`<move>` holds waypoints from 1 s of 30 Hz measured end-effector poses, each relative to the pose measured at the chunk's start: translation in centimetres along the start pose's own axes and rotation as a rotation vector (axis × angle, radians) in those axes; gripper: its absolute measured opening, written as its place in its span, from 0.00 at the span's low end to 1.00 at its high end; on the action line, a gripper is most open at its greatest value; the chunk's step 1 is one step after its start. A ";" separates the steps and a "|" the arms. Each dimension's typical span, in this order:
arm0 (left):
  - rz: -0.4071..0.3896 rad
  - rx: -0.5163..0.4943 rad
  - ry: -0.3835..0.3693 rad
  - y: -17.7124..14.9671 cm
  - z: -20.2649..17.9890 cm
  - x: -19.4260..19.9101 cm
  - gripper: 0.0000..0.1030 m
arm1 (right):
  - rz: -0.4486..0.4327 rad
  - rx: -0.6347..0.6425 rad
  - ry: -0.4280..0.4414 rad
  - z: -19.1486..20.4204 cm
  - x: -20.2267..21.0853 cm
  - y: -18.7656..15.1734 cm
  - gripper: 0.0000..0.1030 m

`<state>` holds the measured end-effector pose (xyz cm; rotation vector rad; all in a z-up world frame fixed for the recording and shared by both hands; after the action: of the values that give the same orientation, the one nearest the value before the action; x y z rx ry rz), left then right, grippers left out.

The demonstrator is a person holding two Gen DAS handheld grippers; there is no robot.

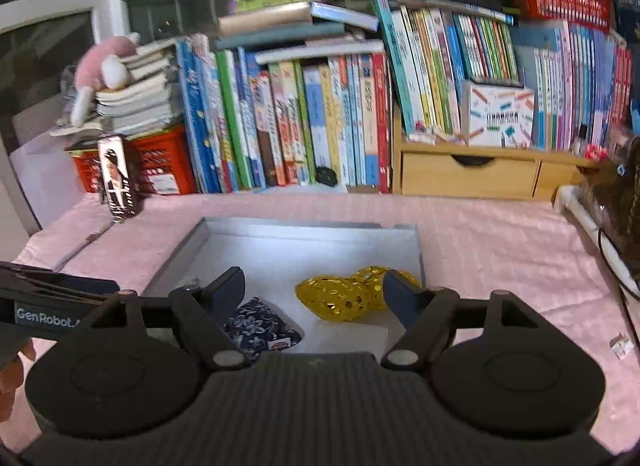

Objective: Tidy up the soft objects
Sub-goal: 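Lower the cloth and gold heart into the tray and open both tools, then move both tools back from the tray toward the items on the table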

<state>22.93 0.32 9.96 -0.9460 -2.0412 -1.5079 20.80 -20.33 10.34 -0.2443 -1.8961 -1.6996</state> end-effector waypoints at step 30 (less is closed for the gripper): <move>-0.196 -0.063 -0.006 -13.9 1.9 9.0 0.90 | -0.177 0.111 -0.033 2.6 8.8 -9.2 0.89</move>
<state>6.79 2.12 6.45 -0.7933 -2.1555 -1.6795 8.28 -21.50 7.12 -0.0635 -2.0821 -1.7046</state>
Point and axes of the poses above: each gripper's, at about its wrist camera, not at the fingertips, and x roughly against the way its jaws point, z to its left, y to its top, the point moved 3 cm from there along -x, roughly the way its jaws point, and after that the axes turned 9 degrees about x, right-handed, at the moved point
